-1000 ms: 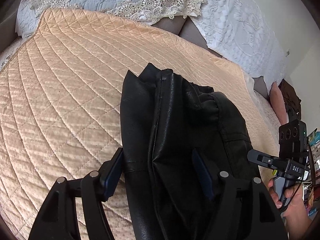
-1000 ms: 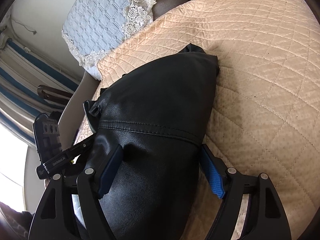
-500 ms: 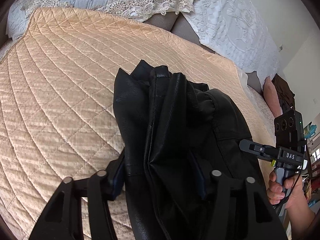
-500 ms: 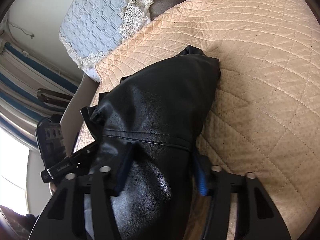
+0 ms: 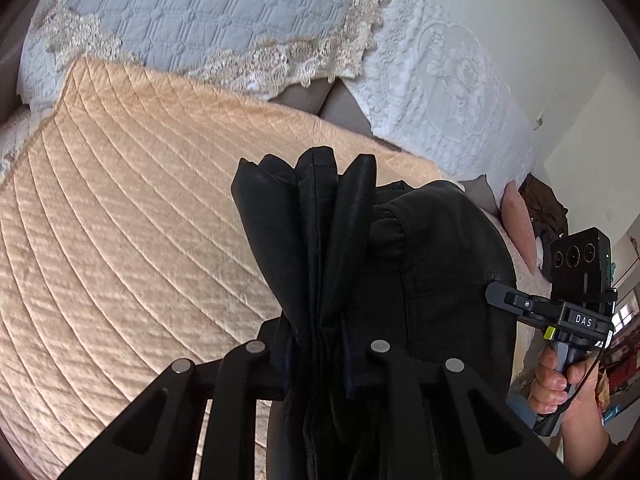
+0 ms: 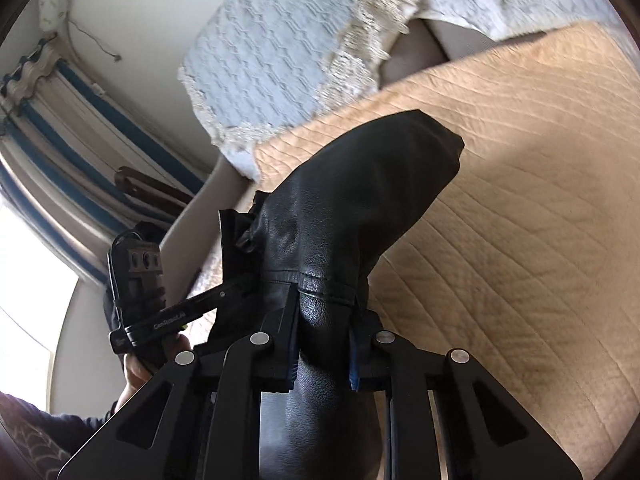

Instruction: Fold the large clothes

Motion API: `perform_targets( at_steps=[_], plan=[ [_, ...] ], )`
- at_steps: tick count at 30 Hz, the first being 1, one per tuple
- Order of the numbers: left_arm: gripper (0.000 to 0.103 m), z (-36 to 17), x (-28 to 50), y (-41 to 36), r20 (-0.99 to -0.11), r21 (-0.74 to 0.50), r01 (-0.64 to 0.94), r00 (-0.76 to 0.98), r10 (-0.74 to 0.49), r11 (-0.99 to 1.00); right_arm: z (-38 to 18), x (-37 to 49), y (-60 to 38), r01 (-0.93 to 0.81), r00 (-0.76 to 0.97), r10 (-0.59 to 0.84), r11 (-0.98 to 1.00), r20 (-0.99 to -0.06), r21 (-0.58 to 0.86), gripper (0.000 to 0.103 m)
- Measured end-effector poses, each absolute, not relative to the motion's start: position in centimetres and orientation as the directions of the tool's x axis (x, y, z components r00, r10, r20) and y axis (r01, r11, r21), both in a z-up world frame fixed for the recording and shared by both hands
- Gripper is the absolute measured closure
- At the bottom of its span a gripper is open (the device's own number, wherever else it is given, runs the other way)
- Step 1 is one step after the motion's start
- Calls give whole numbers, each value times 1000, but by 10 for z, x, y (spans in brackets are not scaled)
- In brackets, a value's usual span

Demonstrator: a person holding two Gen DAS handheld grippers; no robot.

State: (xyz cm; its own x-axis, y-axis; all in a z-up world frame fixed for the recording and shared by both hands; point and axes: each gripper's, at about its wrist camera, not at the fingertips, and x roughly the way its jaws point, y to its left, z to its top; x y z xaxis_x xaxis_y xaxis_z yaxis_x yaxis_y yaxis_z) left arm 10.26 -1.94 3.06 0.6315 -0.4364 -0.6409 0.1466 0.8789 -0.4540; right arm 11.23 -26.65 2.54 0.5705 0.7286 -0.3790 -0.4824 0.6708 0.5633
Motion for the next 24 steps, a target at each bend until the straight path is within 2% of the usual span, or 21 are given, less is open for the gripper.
perform_targets(
  at_steps=[7, 14, 17, 20, 22, 24],
  plan=[
    [85, 57, 141, 12, -631, -407, 125, 678, -378, 905, 52, 165, -244, -516, 557, 751, 647, -354, 561, 84],
    [85, 50, 207, 51, -656, -368, 67, 688, -310, 927, 73, 241, -208, -517, 540, 748, 657, -387, 549, 84],
    [84, 35, 238, 65, -675, -356, 35, 682, -283, 934, 67, 279, -193, -484, 539, 720, 690, -437, 539, 82],
    [84, 7, 265, 76, -712, -334, -14, 659, -243, 942, 49, 310, -184, -414, 553, 661, 746, -507, 522, 76],
    [80, -11, 276, 81, -732, -316, -28, 643, -225, 948, 37, 325, -182, -365, 549, 625, 776, -555, 514, 70],
    [76, -20, 276, 90, -731, -345, -35, 637, -245, 938, 35, 325, -184, -361, 552, 618, 782, -559, 508, 67]
  ],
)
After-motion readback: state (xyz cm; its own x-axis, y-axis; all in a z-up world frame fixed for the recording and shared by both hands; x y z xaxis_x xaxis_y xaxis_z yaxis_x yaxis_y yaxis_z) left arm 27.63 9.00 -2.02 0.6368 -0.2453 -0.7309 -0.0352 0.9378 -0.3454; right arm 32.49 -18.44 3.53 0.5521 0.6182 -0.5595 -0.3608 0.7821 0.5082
